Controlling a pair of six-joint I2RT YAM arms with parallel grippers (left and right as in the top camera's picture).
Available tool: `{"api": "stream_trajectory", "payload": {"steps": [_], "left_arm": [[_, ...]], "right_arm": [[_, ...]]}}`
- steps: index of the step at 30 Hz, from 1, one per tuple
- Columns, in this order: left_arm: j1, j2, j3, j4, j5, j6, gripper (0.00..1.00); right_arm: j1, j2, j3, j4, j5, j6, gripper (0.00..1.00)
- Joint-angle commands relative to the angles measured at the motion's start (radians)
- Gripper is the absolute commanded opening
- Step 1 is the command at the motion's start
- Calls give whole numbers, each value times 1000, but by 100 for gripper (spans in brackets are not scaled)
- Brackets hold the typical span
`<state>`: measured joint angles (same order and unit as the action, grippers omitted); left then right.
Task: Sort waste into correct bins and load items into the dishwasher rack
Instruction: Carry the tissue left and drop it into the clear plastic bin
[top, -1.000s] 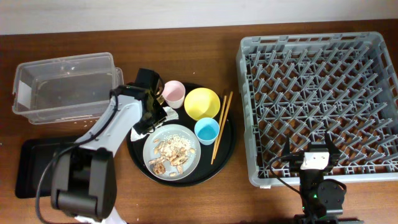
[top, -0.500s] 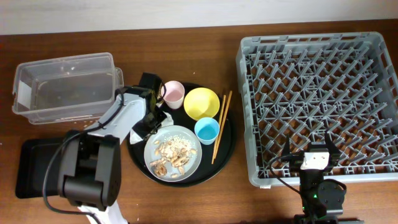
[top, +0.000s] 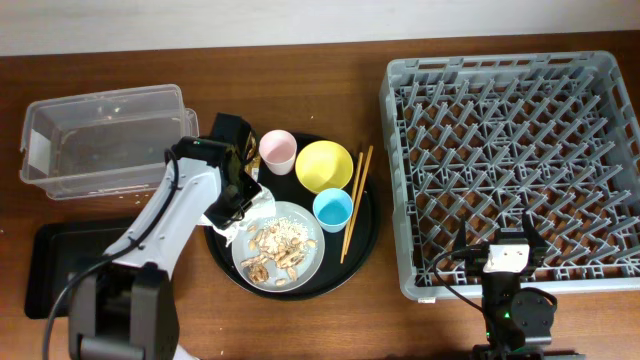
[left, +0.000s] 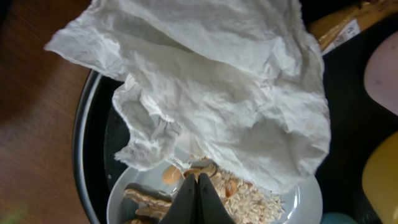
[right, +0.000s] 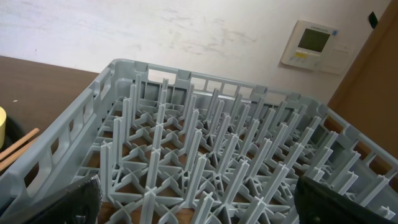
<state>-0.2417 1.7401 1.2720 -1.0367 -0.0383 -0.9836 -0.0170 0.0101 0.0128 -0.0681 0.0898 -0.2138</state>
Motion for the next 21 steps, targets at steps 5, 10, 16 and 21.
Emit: {"api": "stream_trajectory", "payload": {"steps": [5,10,16,21], "left_arm": [[0,-65,5,15,-64,11,66],[0,80,5,73,-63,-57,63],[0,119,5,135,-63,-79,50],[0,153,5,131,-29,-79,46]], "right_arm": [[3,-7,-7,-4,16,1,99],[3,-7,-7,-4,16,1,98],[3,-7,-7,-4,16,1,99],[3,-7,-7,-4,16,1,99]]}}
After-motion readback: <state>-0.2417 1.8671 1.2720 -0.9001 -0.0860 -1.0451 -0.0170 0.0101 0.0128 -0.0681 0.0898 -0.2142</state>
